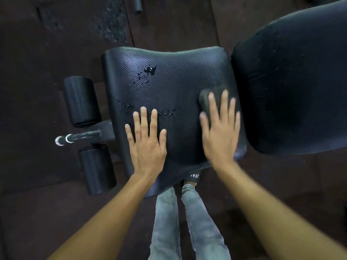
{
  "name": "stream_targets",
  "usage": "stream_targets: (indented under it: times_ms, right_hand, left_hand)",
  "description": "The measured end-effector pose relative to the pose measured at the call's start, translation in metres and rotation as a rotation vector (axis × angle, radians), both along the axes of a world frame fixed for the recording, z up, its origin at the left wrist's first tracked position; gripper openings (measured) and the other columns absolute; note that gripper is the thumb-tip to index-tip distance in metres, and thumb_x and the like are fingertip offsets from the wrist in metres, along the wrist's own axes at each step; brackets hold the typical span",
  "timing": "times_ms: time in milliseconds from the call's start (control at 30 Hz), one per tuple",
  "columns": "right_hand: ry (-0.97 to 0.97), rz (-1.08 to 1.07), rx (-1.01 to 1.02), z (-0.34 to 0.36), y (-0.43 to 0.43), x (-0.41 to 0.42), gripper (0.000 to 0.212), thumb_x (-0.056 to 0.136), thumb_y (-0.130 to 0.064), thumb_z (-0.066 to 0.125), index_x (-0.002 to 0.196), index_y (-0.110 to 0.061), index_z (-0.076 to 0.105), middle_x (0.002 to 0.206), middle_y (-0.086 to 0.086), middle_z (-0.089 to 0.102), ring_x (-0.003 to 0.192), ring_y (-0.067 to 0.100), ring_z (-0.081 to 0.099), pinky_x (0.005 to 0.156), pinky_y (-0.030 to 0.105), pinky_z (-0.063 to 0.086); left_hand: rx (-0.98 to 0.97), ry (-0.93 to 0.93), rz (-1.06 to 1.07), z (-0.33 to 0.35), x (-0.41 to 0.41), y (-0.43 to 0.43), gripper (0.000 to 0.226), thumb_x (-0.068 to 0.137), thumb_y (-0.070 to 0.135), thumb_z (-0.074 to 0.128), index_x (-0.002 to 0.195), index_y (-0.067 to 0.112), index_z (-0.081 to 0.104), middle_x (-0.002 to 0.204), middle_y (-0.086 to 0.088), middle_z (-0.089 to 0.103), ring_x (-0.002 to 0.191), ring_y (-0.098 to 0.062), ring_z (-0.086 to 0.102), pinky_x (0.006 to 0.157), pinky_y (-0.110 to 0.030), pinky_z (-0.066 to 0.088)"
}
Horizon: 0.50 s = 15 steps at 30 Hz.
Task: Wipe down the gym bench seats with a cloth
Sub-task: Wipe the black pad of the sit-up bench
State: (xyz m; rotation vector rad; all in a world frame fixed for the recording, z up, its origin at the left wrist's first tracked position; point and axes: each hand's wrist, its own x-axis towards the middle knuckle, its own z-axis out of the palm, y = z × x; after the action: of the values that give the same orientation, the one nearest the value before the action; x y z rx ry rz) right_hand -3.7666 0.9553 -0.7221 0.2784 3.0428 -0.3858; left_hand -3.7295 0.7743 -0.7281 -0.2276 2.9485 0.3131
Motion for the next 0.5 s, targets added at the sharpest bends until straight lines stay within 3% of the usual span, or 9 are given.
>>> stream_targets:
  times_ms: [67,133,167,300,367,500]
  right_hand:
    - [-0.047,0.240,0.007,0.006,0.000,0.054,0.054,0.106,-0.048,0.029,0.157,-0.032,0.022,0.166,0.001,0.015,0.154,0.024,0.012,0.121,0.048,0.019]
    - [-0.016,0.447,0.076,0.001,0.018,0.056,0.051,0.106,-0.047,0.028,0.156,-0.034,0.025,0.165,-0.001,0.020,0.152,0.022,0.019,0.118,0.052,0.026]
    - [-0.006,0.434,0.092,-0.003,0.024,0.038,0.051,0.106,-0.046,0.028,0.155,-0.035,0.026,0.164,-0.001,0.021,0.152,0.022,0.021,0.117,0.053,0.027]
    - [0.006,0.001,0.055,-0.007,0.006,-0.073,0.053,0.105,-0.047,0.027,0.157,-0.035,0.021,0.167,-0.002,0.013,0.153,0.023,0.015,0.121,0.049,0.019]
    - [0.004,-0.103,0.006,-0.007,-0.022,-0.123,0.054,0.105,-0.047,0.023,0.157,-0.033,0.020,0.167,-0.001,0.011,0.154,0.024,0.012,0.122,0.048,0.017]
    - [0.063,0.218,0.008,-0.010,-0.069,-0.115,0.052,0.106,-0.045,0.024,0.156,-0.032,0.024,0.166,0.000,0.018,0.153,0.025,0.014,0.123,0.044,0.014]
  left_hand:
    - [-0.006,0.005,0.007,0.000,-0.001,0.000,0.059,0.103,0.043,0.030,0.156,0.022,0.015,0.164,-0.005,0.008,0.151,-0.023,0.003,0.122,-0.051,0.007]
    - [-0.018,0.015,0.004,-0.001,-0.001,0.001,0.059,0.103,0.043,0.031,0.156,0.021,0.017,0.164,-0.005,0.009,0.151,-0.023,0.005,0.122,-0.050,0.007]
    - [-0.025,0.022,0.003,-0.002,0.000,0.000,0.059,0.103,0.043,0.031,0.156,0.021,0.017,0.164,-0.005,0.009,0.151,-0.023,0.005,0.122,-0.050,0.006]
    - [-0.041,0.042,-0.009,-0.003,0.002,0.000,0.059,0.103,0.043,0.028,0.156,0.021,0.016,0.164,-0.006,0.009,0.151,-0.024,0.004,0.122,-0.049,0.005]
    - [-0.037,0.041,-0.005,-0.004,0.002,0.000,0.059,0.103,0.044,0.027,0.156,0.021,0.015,0.164,-0.005,0.008,0.151,-0.023,0.004,0.122,-0.049,0.004]
    - [0.017,0.067,0.022,-0.003,0.001,0.000,0.058,0.104,0.039,0.025,0.156,0.016,0.015,0.164,-0.003,0.010,0.151,-0.019,0.005,0.123,-0.047,0.007]
